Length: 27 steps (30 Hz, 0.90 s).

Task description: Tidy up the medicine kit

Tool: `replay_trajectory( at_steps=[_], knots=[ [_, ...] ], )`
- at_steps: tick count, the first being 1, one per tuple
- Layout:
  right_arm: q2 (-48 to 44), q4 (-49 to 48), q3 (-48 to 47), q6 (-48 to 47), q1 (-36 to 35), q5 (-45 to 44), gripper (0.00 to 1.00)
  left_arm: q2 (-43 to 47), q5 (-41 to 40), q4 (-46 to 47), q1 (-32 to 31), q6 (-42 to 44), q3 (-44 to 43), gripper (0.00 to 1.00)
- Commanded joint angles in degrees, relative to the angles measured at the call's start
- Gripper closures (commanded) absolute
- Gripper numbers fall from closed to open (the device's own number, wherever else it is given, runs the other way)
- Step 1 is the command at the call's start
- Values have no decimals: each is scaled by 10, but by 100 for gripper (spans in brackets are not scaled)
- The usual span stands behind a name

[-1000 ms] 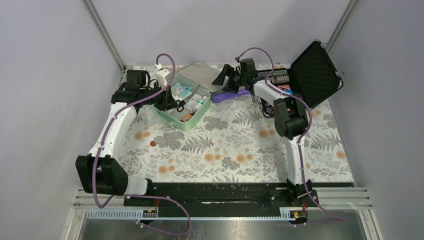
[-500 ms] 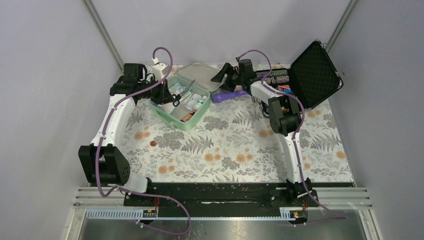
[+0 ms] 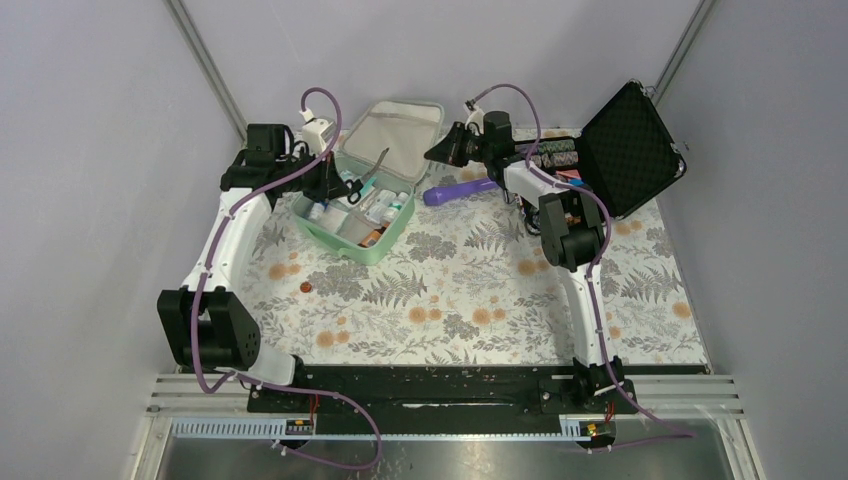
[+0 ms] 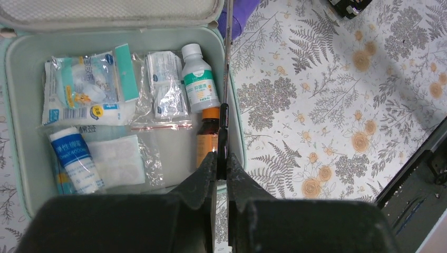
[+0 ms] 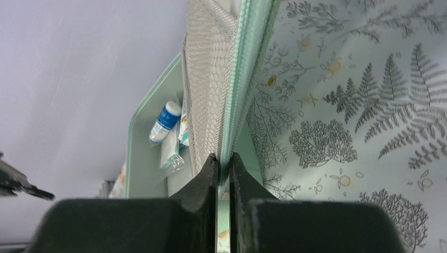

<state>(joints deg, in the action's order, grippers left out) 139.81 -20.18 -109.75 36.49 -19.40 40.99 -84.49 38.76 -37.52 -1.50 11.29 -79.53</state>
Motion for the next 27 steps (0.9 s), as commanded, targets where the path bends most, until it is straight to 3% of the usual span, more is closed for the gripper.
replay_trajectory(
  at_steps=[1,6,10,12,17,19,20,23,27],
  knots=[
    [-61,-53,24,-127,-27,56,99,13,-7,68,4,-16,-24,100],
    [-158,-40,137,-289,-64,8,100,36,-39,150,5,-104,-23,100],
    [-230,-45,222,-354,-86,-16,100,54,-30,183,3,-169,-29,100],
    [-250,-38,248,-377,-95,-13,100,72,-18,197,4,-100,-18,100],
    [-293,-22,300,-415,-104,-12,100,106,37,194,3,211,7,100],
    [-308,-16,316,-428,-105,-9,100,104,38,203,3,265,7,100],
    [-314,-11,324,-436,-107,-10,100,99,21,235,3,232,6,100],
    [-326,-9,339,-446,-110,-15,100,79,-110,328,0,-26,-5,100],
    [-336,0,349,-454,-120,-34,100,45,-194,278,-11,-306,-49,100]
  ],
)
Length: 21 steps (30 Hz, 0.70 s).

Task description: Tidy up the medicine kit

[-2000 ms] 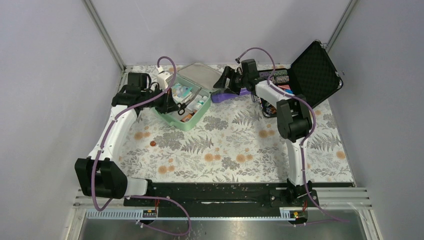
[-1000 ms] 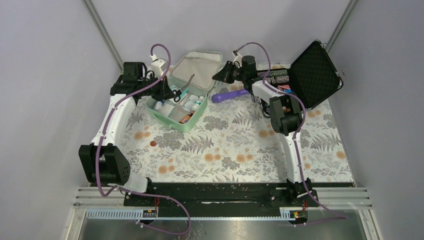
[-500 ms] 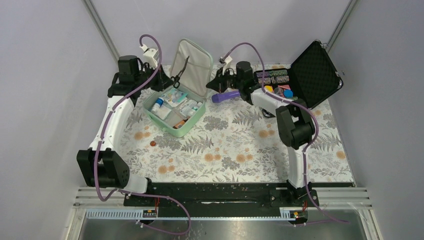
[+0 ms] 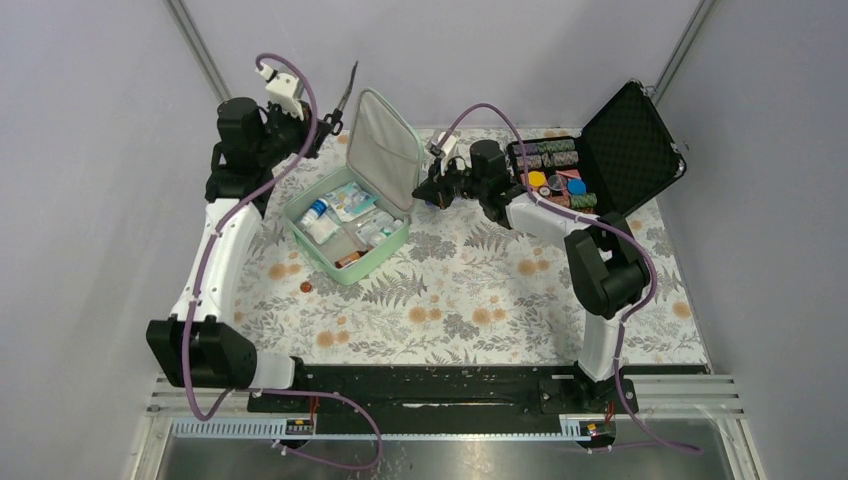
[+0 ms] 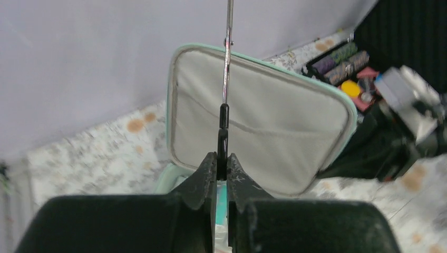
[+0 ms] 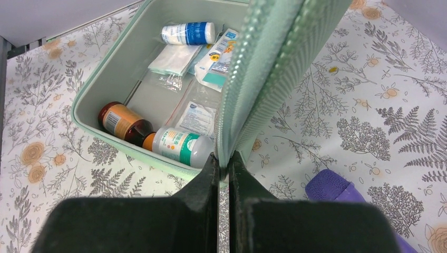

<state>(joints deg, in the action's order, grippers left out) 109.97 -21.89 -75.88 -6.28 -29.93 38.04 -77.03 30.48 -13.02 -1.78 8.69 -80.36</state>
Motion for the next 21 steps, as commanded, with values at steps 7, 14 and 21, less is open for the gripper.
replay_trajectory(
  at_steps=[7,14,21],
  knots=[
    [-49,19,28,-23,-30,-27,100,-53,-212,-43,-53,-499,-61,100],
    [-51,22,28,-18,-30,-27,100,-60,-302,-106,-103,-614,-86,100],
    [-56,24,30,-23,-30,-28,100,-105,-348,-115,-142,-650,-124,100]
  ],
)
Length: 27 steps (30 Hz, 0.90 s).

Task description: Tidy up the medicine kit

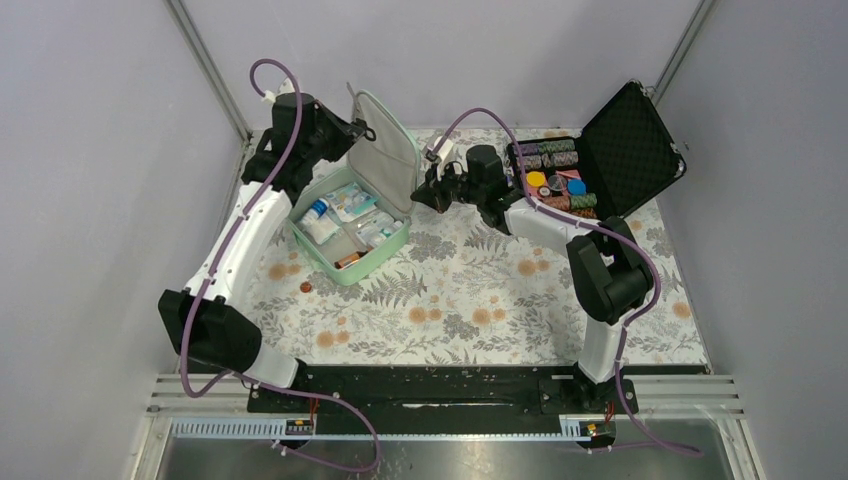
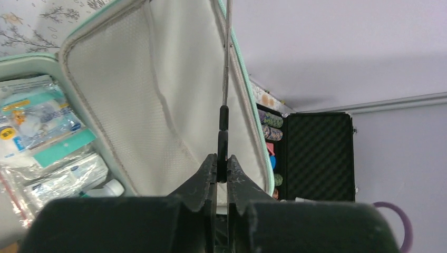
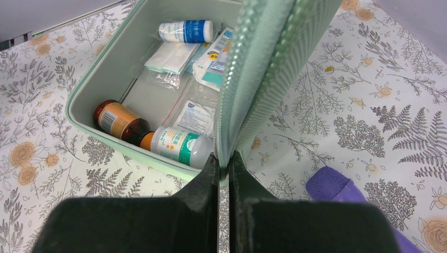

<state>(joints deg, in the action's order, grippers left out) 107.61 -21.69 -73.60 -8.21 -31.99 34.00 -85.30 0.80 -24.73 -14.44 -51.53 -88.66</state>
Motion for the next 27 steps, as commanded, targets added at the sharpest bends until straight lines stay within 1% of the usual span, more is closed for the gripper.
replay_trajectory(
  at_steps=[1,3,6,8,10,16,23,27],
  knots=[
    [-33,21,7,-3,-10,11,100,-32,-59,-4,-20,-52,-46,100],
    [-35,22,8,-3,-10,11,100,-47,-88,-34,-28,-64,-70,100],
    [-36,21,8,-4,-10,9,100,-66,-159,-95,-43,-83,-107,100],
    [-36,20,7,-7,-11,5,100,-76,-179,-118,-51,-94,-126,100],
    [-38,21,10,-13,-13,2,100,-86,-166,-110,-56,-98,-133,100],
    [-44,22,18,-23,-17,1,100,-117,-171,-108,-73,-98,-156,100],
    [-42,24,20,-29,-19,-2,100,-149,-208,-152,-83,-93,-168,100],
    [-36,24,15,-28,-22,-4,100,-164,-209,-169,-91,-61,-186,100]
  ],
)
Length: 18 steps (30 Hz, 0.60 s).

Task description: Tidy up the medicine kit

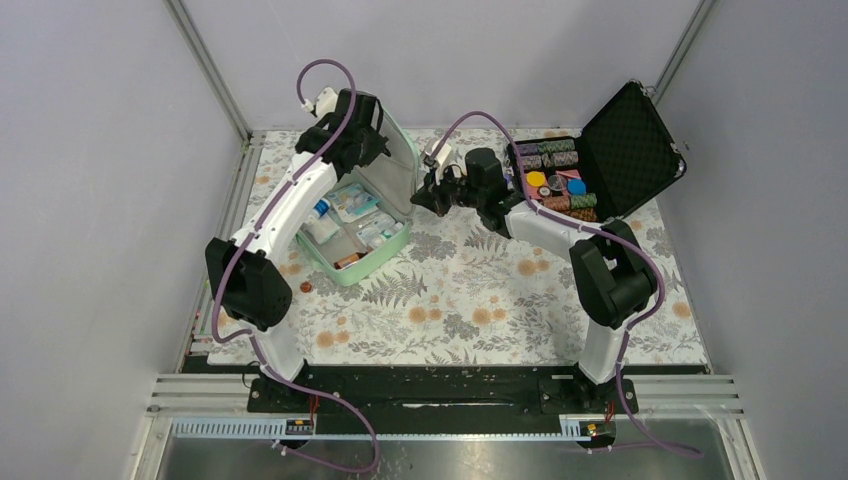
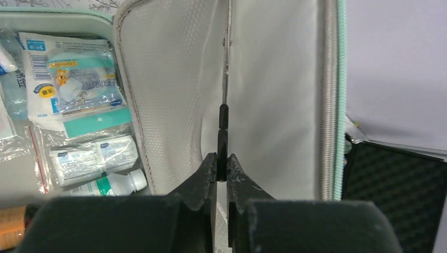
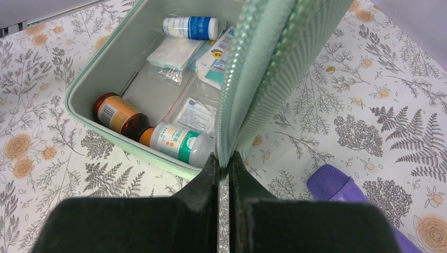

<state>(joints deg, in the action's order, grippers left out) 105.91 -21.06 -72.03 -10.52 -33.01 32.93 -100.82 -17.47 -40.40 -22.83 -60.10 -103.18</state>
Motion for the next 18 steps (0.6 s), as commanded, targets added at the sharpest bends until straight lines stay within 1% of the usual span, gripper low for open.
replay_trajectory(
  at_steps=[1,2,4,5,7,9,14,16,18],
  knots=[
    [-18,17,-2,-4,-12,6,100,-12,-25,-15,-8,33,-43,100],
    [-16,17,-4,-3,-13,6,100,-14,-20,-14,-10,45,-44,97],
    [-13,18,-7,-1,-13,6,100,-14,-1,2,-13,79,-42,71],
    [-12,17,-8,-1,-13,5,100,-13,5,12,-14,95,-42,61],
    [-9,18,-9,-1,-14,2,100,-8,19,34,-14,123,-45,52],
    [-9,18,-9,-1,-13,1,100,-2,31,56,-11,149,-53,49],
    [-10,30,-11,1,-13,1,100,22,55,98,20,225,-83,47],
    [-11,31,-8,2,-13,-1,100,43,87,131,46,276,-71,46],
    [-12,31,-6,2,-13,-2,100,73,137,184,69,345,-34,41]
  ],
)
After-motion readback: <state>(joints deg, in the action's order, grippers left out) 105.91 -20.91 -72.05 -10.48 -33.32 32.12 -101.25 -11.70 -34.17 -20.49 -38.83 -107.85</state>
